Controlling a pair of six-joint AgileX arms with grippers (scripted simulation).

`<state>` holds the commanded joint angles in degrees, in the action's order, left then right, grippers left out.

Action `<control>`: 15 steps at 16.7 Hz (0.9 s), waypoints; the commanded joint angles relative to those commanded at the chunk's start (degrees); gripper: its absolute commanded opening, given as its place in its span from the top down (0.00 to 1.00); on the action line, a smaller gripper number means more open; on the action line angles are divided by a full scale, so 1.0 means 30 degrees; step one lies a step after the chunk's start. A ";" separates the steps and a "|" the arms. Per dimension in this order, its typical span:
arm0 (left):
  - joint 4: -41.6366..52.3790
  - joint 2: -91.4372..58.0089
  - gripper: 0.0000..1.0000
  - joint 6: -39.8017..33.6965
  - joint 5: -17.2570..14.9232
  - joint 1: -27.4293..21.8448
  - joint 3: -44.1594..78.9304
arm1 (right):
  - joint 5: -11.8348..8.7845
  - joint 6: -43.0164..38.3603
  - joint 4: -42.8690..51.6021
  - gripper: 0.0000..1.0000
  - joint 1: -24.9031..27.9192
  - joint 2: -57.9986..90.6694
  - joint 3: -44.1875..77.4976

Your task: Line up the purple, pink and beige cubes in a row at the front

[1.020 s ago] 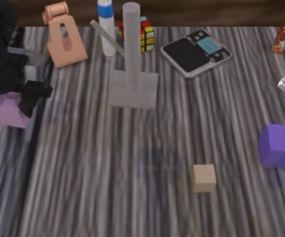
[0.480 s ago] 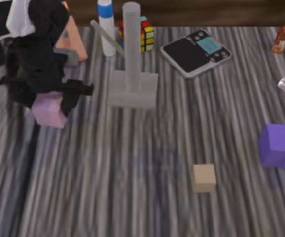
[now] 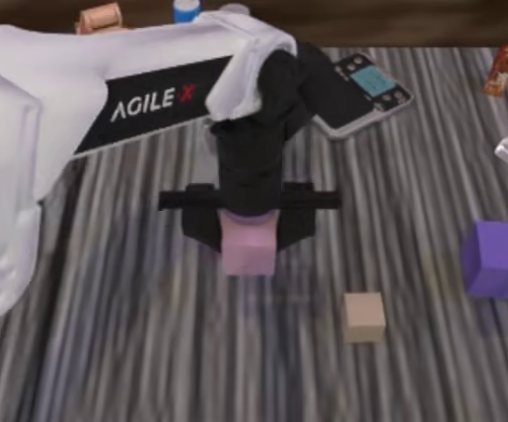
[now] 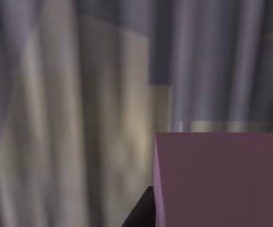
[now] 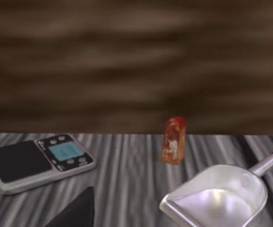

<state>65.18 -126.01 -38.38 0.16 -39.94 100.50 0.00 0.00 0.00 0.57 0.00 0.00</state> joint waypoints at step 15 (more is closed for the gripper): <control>-0.2936 -0.0724 1.00 -0.3001 0.0082 -0.2665 -0.1494 | 0.0000 0.0000 0.0000 0.00 0.0000 0.0000 0.0000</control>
<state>56.38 -128.18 -47.38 0.40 -47.93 96.02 0.00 0.00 0.00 0.57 0.00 0.00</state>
